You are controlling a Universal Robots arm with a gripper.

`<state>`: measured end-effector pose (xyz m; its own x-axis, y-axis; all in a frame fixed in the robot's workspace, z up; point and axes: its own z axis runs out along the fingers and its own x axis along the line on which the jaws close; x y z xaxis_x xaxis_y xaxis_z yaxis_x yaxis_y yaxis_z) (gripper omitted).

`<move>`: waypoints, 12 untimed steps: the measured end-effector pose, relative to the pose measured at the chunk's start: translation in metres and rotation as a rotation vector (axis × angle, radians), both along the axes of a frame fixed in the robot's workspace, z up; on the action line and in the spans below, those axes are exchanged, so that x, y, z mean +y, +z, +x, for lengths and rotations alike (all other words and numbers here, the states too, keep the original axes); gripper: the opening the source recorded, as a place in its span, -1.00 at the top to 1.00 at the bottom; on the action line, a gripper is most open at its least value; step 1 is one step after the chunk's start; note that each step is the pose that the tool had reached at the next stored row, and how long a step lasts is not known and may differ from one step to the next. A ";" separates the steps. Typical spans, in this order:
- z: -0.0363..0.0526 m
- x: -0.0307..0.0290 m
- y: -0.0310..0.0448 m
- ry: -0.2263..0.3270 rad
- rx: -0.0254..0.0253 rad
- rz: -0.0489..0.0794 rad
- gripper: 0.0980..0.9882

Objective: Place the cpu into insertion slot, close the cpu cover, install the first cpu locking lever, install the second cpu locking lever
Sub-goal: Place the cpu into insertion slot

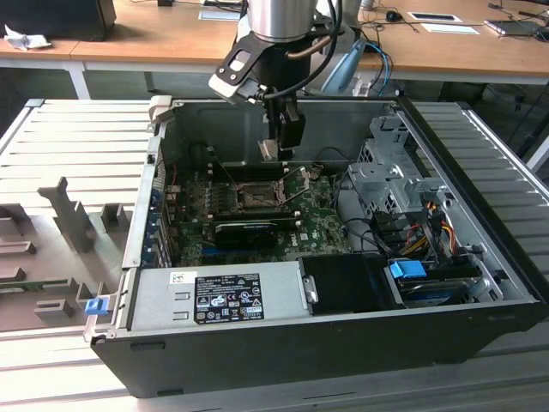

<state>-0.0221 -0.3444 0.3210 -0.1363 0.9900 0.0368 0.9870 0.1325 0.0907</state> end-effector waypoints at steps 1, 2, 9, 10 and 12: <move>0.0000 0.0000 -0.0010 -0.001 0.0000 0.002 0.03; 0.0000 -0.0001 -0.0019 -0.002 0.0001 0.006 0.03; -0.0002 0.0000 -0.0059 -0.004 0.0001 0.028 0.03; -0.0002 0.0000 -0.0066 -0.004 0.0001 0.033 0.03; -0.0003 0.0000 -0.0076 -0.005 0.0001 0.038 0.03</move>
<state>-0.0224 -0.3444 0.3134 -0.1317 0.9885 0.0747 0.9876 0.1243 0.0955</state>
